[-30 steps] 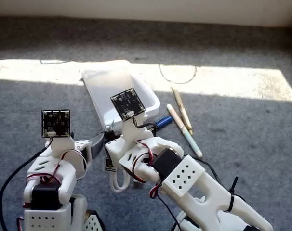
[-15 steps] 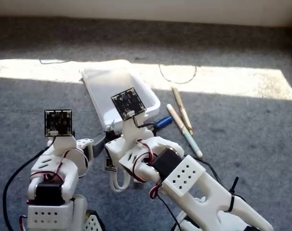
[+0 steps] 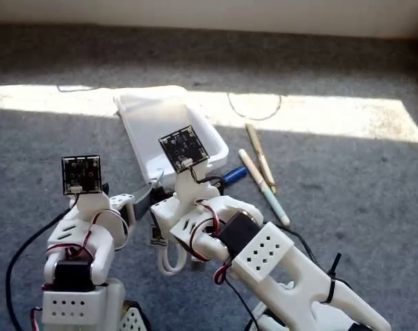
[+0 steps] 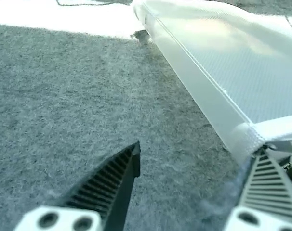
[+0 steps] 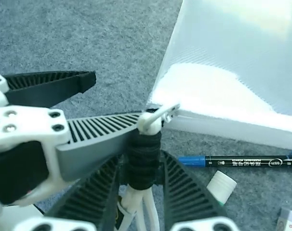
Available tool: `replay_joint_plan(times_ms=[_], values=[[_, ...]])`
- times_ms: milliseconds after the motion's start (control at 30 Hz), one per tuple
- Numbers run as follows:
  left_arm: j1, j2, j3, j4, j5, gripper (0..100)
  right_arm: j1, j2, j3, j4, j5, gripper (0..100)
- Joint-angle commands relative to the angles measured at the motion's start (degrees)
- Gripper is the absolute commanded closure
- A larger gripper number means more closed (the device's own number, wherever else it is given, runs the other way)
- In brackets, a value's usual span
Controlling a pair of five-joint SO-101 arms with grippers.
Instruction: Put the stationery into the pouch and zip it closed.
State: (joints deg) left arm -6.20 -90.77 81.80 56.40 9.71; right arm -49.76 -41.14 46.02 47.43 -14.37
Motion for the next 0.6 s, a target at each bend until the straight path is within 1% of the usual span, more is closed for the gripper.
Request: replay_joint_plan(times_ms=[0,100,267,400,567], values=[[0.8,-0.7,2.9,-5.8,0.5,66,0.1,-2.7,-0.8,0.3,0.2,97.9],[0.5,-0.7,4.4,-8.7,0.4,71,0.1,-2.7,-0.8,0.3,0.2,97.9],[0.5,-0.7,4.2,-9.1,0.2,78,0.1,-2.7,0.9,0.3,0.2,97.9],[0.5,-0.7,4.2,-9.1,-3.9,83,0.1,-2.7,1.5,0.3,0.2,97.9],[0.5,-0.7,2.1,-8.9,-4.7,92,0.4,-2.7,1.5,0.3,0.2,97.9]])
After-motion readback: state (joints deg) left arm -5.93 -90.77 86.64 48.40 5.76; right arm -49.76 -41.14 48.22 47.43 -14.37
